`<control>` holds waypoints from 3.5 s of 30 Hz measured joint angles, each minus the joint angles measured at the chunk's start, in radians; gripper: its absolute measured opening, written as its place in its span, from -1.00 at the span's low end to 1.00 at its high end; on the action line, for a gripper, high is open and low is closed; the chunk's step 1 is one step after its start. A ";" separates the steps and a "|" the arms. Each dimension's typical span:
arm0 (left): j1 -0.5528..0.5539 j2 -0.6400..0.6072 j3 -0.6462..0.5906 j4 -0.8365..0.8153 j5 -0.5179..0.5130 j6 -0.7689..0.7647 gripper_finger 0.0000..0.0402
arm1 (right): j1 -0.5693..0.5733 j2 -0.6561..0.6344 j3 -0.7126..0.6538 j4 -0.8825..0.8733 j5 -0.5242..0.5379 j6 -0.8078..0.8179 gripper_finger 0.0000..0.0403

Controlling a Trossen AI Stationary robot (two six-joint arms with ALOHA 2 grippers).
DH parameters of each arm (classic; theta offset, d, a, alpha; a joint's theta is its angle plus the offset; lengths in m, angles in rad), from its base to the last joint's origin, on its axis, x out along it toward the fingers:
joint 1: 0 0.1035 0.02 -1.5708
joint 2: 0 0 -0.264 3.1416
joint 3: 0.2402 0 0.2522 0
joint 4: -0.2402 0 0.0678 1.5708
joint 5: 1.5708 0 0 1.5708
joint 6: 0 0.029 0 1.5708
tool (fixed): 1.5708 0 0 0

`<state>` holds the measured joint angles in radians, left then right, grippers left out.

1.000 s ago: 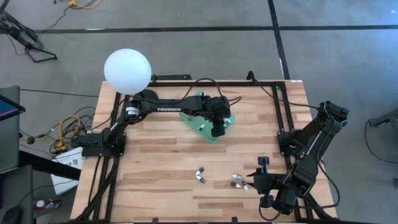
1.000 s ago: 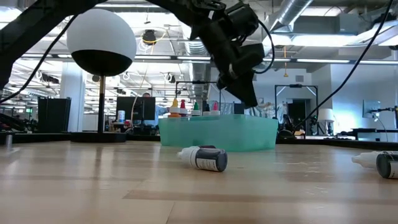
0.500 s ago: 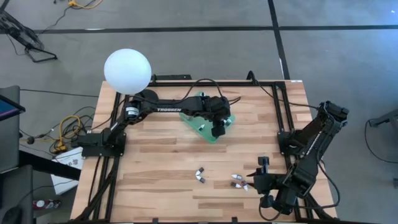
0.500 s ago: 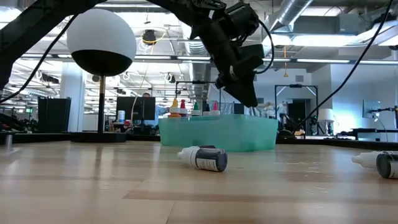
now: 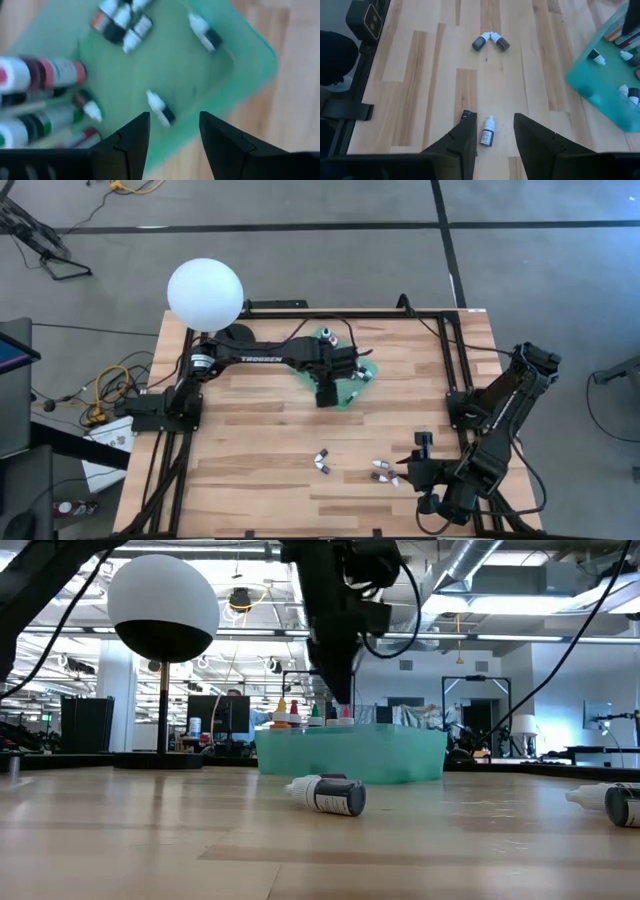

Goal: Pick & Place food coloring
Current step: Put the small purple food coloring bottle into the green bin

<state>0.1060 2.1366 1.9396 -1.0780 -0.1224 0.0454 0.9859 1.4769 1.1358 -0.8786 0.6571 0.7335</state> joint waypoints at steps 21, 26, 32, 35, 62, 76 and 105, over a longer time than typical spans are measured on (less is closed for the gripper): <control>-0.210 -0.184 0.000 -0.207 -0.199 -0.094 -0.17 | 0.000 0.000 0.000 0.009 -0.001 0.028 -0.40; -0.263 -0.250 -0.065 -0.235 -0.265 -0.160 -0.17 | 0.000 0.000 0.000 0.009 -0.001 0.028 -0.40; -0.322 -0.428 -0.369 -0.117 -0.372 -0.270 -0.17 | 0.000 0.000 0.000 0.009 -0.001 0.027 -0.40; -0.343 -0.550 -0.562 0.024 -0.395 -0.328 -0.17 | 0.000 0.000 0.000 0.009 0.016 0.026 -0.40; -0.582 -0.884 -1.209 1.097 -0.443 -0.183 -0.17 | -0.227 0.215 0.000 0.051 -0.413 0.536 -0.40; -0.604 -0.883 -1.209 1.096 -0.424 -0.222 -0.17 | -0.227 0.264 0.000 0.028 -0.446 0.719 -0.40; -0.671 -0.883 -1.209 1.155 -0.440 -0.236 -0.17 | -0.216 0.370 -0.002 0.020 -0.501 0.748 -0.40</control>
<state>-0.5653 1.2541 0.7311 0.0769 -0.5621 -0.1905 0.7700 1.8464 1.1336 -0.8582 0.1558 1.4811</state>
